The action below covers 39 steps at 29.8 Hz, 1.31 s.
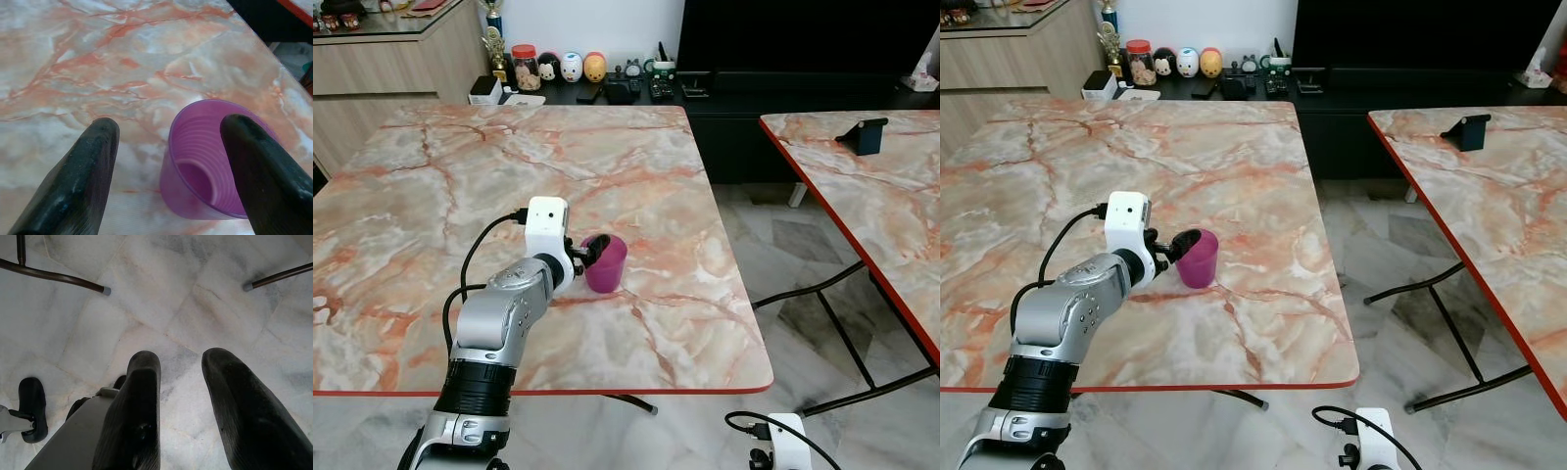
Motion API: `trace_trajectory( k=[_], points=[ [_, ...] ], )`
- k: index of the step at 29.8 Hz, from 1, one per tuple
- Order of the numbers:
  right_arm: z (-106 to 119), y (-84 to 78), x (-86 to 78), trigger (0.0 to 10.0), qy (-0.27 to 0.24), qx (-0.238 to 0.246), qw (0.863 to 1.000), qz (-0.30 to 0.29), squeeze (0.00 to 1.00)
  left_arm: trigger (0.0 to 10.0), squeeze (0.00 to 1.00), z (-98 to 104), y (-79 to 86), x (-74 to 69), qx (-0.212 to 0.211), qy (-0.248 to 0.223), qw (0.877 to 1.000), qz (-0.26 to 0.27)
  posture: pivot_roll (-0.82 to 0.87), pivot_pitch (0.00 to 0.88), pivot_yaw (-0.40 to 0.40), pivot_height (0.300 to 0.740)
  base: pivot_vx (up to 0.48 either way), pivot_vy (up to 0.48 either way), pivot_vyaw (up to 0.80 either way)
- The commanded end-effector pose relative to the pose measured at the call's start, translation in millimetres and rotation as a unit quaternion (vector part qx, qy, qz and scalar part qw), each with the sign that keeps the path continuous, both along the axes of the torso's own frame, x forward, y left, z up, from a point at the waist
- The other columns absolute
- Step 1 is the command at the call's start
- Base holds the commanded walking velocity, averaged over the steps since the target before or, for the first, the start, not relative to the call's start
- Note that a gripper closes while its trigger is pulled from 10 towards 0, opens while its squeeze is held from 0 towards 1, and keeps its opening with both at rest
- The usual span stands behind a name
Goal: Setting the table
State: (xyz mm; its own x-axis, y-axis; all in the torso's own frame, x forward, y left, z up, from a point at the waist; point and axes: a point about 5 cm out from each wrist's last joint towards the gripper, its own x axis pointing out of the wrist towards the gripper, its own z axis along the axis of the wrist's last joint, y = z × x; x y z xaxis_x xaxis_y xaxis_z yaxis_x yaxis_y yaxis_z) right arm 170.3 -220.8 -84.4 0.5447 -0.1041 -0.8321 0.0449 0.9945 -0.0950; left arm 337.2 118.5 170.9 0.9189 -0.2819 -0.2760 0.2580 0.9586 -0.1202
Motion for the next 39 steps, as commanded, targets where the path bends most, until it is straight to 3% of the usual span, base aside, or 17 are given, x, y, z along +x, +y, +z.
trace_trajectory(
  k=[1,32,33,35,39],
  points=[
    [0.3,-2.0,0.2,10.0,0.004,-0.004,1.000,0.001,0.00,10.0,0.00,3.7,-1.0,1.5,0.020,-0.001,1.000,0.002,0.12,0.000,-0.036,0.707,0.000,0.000,0.00],
    [0.3,-1.8,0.2,10.0,0.005,-0.004,1.000,0.006,0.00,10.0,0.00,-7.1,-7.1,1.2,0.023,0.024,0.999,0.000,0.12,0.000,-0.036,0.707,0.000,0.000,0.00],
    [0.3,-1.8,0.2,10.0,0.005,-0.004,1.000,0.006,0.00,7.4,0.00,-7.0,-7.0,1.3,0.023,0.023,0.999,0.000,0.12,0.000,-0.036,0.707,0.000,0.000,0.00],
    [0.4,-1.9,0.3,10.0,0.005,-0.004,1.000,0.007,0.00,0.0,0.00,-5.8,-7.0,1.8,0.021,0.018,1.000,0.002,0.12,0.000,-0.039,0.707,0.000,0.000,0.00],
    [0.4,-2.0,0.4,10.0,0.005,-0.005,1.000,0.007,0.00,0.0,0.00,-5.4,-7.2,1.8,0.021,0.017,1.000,0.001,0.12,0.000,-0.038,0.707,0.000,0.000,0.00]
  ],
)
